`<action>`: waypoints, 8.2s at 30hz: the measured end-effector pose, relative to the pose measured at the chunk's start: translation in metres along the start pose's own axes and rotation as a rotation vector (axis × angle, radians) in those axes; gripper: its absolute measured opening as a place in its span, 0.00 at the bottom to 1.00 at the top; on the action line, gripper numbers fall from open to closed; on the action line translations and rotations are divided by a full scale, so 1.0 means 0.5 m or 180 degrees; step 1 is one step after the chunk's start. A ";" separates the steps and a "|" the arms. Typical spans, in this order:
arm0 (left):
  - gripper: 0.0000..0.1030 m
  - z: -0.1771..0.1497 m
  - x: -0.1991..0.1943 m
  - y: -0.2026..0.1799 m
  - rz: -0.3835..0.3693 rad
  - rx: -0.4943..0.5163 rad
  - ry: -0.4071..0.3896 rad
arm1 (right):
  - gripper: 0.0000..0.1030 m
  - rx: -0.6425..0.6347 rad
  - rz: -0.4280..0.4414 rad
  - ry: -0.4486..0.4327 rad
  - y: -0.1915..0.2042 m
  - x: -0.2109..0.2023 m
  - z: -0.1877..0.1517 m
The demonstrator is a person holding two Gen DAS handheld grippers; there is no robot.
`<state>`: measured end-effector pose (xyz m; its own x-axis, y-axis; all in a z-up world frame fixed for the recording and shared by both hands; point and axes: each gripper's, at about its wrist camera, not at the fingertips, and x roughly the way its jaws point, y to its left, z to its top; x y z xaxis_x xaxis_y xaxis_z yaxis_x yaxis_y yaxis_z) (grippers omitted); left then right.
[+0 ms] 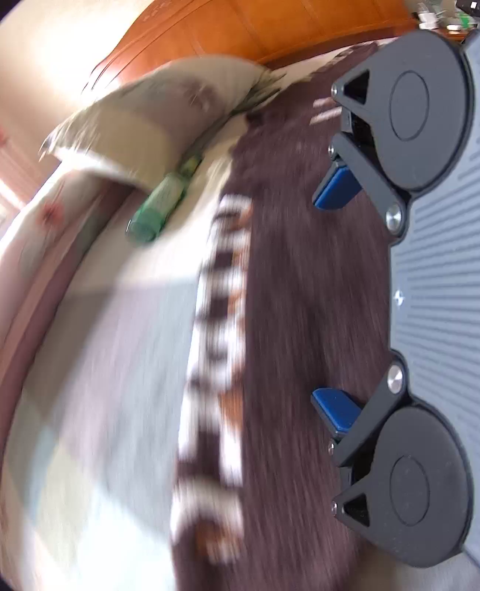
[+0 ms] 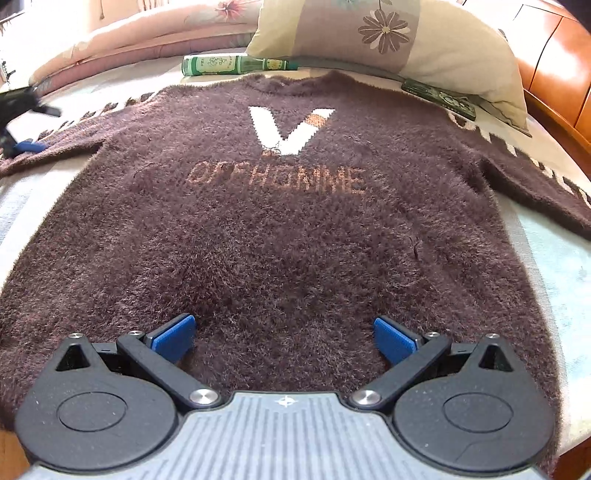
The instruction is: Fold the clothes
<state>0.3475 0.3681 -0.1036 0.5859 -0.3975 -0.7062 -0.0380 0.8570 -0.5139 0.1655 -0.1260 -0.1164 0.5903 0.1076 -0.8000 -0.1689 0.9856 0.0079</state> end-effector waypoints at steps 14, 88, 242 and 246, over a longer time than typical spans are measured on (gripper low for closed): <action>0.99 0.091 -0.014 0.018 0.0603 -0.0119 -0.0470 | 1.00 -0.0123 0.0449 -0.0179 0.092 -0.104 0.057; 0.99 -0.280 -0.032 -0.441 0.0069 0.1787 -0.0537 | 1.00 0.0337 -0.0053 -0.0303 -0.051 -0.178 -0.037; 0.99 -0.113 -0.069 0.083 0.0175 -0.0605 -0.1044 | 1.00 0.0225 0.1004 -0.0426 0.032 -0.154 0.023; 0.99 -0.090 -0.064 0.110 0.0193 -0.0709 -0.1117 | 1.00 0.0212 0.0977 -0.0390 0.037 -0.148 0.024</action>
<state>0.2905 0.4133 -0.1314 0.8159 -0.1797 -0.5495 -0.2326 0.7682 -0.5965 0.1284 -0.1141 -0.0499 0.6110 0.4116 -0.6762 -0.3040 0.9107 0.2796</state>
